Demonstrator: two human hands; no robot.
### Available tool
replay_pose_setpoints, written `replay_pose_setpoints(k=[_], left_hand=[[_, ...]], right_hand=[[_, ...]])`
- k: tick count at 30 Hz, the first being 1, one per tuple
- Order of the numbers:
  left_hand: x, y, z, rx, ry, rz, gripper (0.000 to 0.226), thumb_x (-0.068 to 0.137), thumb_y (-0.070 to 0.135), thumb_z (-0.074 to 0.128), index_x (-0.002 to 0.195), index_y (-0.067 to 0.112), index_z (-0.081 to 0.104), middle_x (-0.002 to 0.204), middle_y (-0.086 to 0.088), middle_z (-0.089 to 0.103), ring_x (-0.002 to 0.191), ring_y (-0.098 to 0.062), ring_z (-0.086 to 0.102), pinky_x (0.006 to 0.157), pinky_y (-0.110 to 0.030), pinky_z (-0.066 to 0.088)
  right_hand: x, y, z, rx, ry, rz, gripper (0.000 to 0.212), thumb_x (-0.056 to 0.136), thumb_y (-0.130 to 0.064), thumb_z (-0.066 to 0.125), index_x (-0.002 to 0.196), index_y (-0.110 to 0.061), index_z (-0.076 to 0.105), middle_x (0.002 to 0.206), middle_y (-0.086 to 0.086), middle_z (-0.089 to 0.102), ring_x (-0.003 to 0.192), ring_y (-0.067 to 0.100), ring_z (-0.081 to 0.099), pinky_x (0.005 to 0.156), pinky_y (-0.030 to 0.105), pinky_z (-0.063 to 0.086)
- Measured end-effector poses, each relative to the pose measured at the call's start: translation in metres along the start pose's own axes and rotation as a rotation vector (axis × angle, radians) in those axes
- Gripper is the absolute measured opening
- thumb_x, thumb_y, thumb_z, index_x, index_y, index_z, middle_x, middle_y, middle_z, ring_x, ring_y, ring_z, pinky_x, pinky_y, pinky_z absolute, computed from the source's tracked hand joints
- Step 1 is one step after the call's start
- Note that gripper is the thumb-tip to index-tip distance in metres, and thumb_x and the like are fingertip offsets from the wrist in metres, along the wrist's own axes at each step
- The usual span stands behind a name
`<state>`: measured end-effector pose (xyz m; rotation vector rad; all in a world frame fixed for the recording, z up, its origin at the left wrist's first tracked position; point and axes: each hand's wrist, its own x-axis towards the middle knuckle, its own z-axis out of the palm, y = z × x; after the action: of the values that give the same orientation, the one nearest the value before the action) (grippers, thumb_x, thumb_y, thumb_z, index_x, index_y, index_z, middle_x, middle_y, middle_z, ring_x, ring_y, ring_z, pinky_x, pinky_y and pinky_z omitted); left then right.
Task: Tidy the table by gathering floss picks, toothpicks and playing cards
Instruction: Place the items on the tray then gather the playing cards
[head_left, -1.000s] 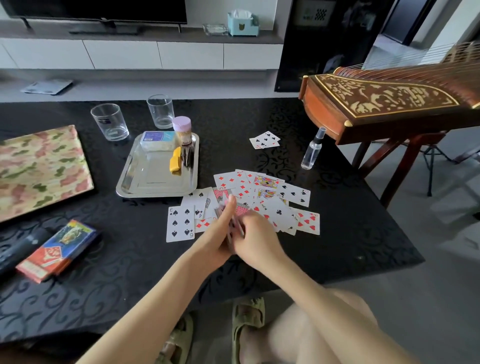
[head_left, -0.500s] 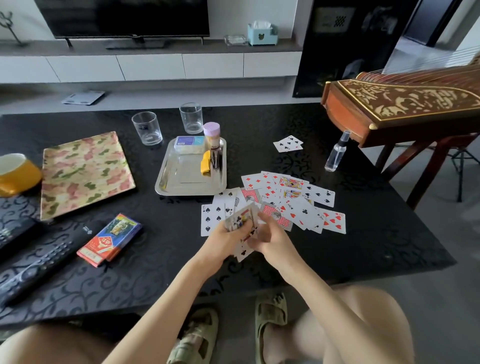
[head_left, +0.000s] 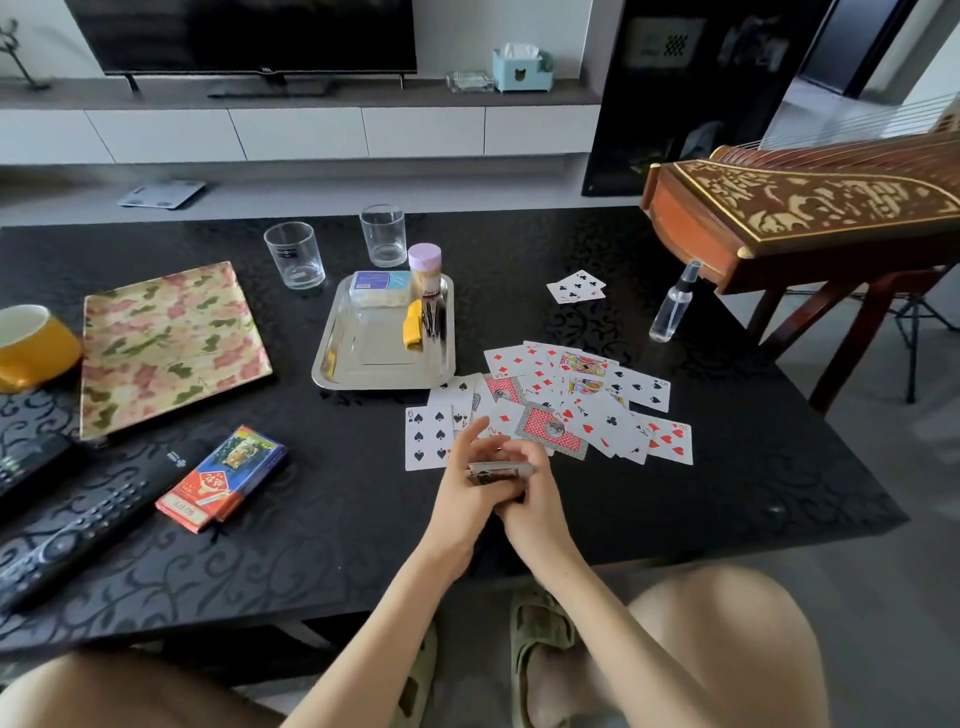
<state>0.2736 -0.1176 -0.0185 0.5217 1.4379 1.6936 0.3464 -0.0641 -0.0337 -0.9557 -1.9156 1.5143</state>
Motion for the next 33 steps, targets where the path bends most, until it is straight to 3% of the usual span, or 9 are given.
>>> replay_pose_setpoints(k=[5,8,10,13,18,20,23,28,33], left_hand=[[0.009,0.001,0.0,0.088,0.012,-0.013,0.027,0.086,-0.001,0.06,0.109,0.013,0.063,0.099,-0.006,0.069,0.092,-0.016,0.067,0.075,-0.023,0.055],[0.016,0.0,-0.004,0.124,0.097,-0.087,0.02,0.089,0.013,0.061,0.108,0.01,0.065,0.096,-0.004,0.072,0.087,-0.015,0.069,0.068,-0.022,0.054],[0.02,0.001,-0.007,0.044,0.133,-0.124,0.018,0.09,0.011,0.06,0.107,0.011,0.064,0.097,-0.005,0.073,0.085,-0.017,0.07,0.07,-0.027,0.055],[0.026,0.008,-0.008,-0.186,0.128,-0.21,0.019,0.09,0.004,0.054,0.107,0.01,0.061,0.094,-0.012,0.073,0.089,-0.028,0.069,0.082,-0.044,0.054],[0.033,0.022,-0.006,-0.533,0.018,-0.413,0.021,0.09,-0.004,0.045,0.108,-0.003,0.056,0.087,-0.018,0.072,0.081,-0.032,0.071,0.087,-0.046,0.051],[0.035,0.024,-0.007,-0.618,-0.023,-0.397,0.042,0.089,-0.011,0.041,0.125,0.009,0.048,0.095,-0.018,0.07,0.086,-0.032,0.07,0.085,-0.044,0.051],[0.04,0.024,-0.008,-0.543,-0.053,-0.355,0.068,0.088,-0.017,0.037,0.128,0.037,0.043,0.113,-0.019,0.066,0.098,-0.034,0.066,0.084,-0.044,0.051],[0.043,0.021,0.002,-0.471,0.035,-0.374,0.062,0.087,-0.018,0.04,0.121,0.032,0.051,0.099,-0.014,0.062,0.084,-0.026,0.062,0.079,-0.045,0.053],[0.042,0.022,0.009,-0.452,0.079,-0.409,0.042,0.088,-0.007,0.052,0.116,0.025,0.055,0.099,-0.015,0.062,0.086,-0.028,0.062,0.082,-0.047,0.052]], right_hand=[[0.013,-0.001,-0.014,-0.318,-0.095,0.005,0.038,0.077,0.0,0.053,0.112,-0.016,0.054,0.108,0.0,0.058,0.105,0.017,0.057,0.089,0.029,0.051],[0.028,0.0,-0.051,-0.561,0.158,0.003,0.044,0.08,0.004,0.056,0.121,-0.013,0.055,0.118,-0.001,0.057,0.113,0.014,0.05,0.096,0.024,0.039],[0.045,0.007,-0.076,-0.772,0.338,0.014,0.041,0.083,-0.021,0.068,0.119,-0.01,0.054,0.117,0.006,0.058,0.111,0.022,0.051,0.093,0.029,0.04],[0.068,0.015,-0.099,-1.062,0.191,0.136,0.063,0.079,-0.051,0.066,0.121,-0.008,0.049,0.117,0.01,0.056,0.109,0.028,0.05,0.092,0.035,0.041],[0.079,0.015,-0.113,-1.386,-0.014,-0.044,0.027,0.097,-0.029,0.046,0.111,-0.006,0.051,0.11,0.012,0.06,0.101,0.025,0.051,0.078,0.031,0.044],[0.079,0.015,-0.117,-1.451,-0.109,-0.112,0.018,0.099,-0.02,0.041,0.105,-0.006,0.051,0.104,0.012,0.062,0.095,0.024,0.051,0.07,0.03,0.041],[0.078,0.01,-0.13,-1.407,-0.193,-0.128,0.018,0.098,-0.013,0.036,0.108,-0.006,0.051,0.101,0.011,0.061,0.093,0.025,0.051,0.067,0.03,0.035],[0.08,-0.002,-0.14,-1.466,-0.131,-0.08,0.018,0.09,0.0,0.044,0.107,-0.005,0.047,0.078,0.004,0.052,0.062,0.018,0.042,0.059,0.03,0.036],[0.081,0.007,-0.133,-1.44,-0.262,-0.159,0.028,0.097,-0.029,0.045,0.112,-0.006,0.053,0.111,0.011,0.057,0.102,0.026,0.05,0.076,0.033,0.042]])
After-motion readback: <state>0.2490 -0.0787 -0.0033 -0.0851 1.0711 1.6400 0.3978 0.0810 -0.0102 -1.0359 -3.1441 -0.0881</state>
